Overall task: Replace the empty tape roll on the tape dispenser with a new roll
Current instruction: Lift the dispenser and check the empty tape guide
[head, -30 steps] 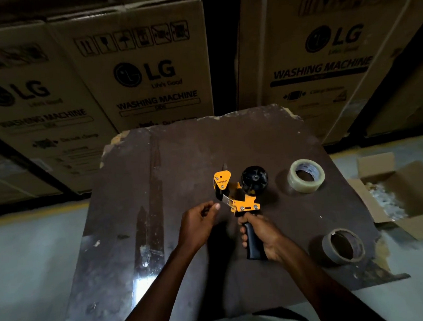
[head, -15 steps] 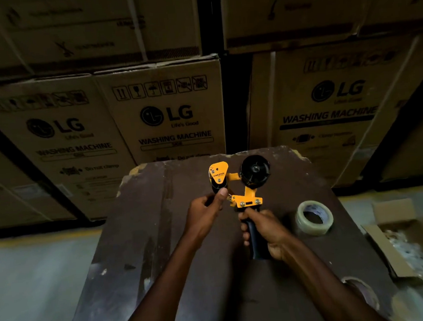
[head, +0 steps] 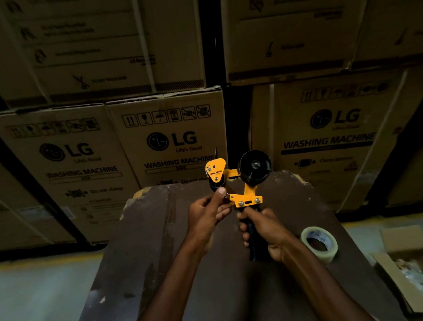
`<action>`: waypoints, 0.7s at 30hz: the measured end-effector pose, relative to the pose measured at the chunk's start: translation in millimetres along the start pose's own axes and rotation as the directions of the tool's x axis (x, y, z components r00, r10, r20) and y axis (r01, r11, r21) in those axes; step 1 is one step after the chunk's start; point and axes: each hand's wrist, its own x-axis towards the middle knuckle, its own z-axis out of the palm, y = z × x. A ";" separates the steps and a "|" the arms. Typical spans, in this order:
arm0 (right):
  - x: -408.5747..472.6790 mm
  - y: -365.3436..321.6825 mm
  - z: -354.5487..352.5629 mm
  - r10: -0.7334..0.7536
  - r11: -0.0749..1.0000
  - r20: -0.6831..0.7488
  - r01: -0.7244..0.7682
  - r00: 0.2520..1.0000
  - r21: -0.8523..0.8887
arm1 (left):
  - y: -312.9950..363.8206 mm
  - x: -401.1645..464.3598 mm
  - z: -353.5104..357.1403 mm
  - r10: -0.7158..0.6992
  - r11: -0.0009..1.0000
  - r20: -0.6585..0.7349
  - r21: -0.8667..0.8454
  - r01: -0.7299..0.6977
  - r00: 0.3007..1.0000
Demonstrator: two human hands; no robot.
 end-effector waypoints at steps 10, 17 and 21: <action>-3.9 -6.4 6.8 -0.027 1.000 0.005 0.027 1.000 -0.006 | 7.6 -3.5 3.3 -0.011 0.996 -0.031 -0.091 0.008 0.999; -0.6 -7.1 9.9 -0.023 0.999 -0.005 0.023 1.000 0.029 | 10.9 -6.4 6.6 -0.018 0.989 -0.076 -0.147 0.006 0.997; 0.2 -9.0 10.4 -0.036 0.999 -0.008 0.036 0.999 0.037 | 11.5 -9.5 9.5 -0.017 0.978 -0.071 -0.208 0.002 0.997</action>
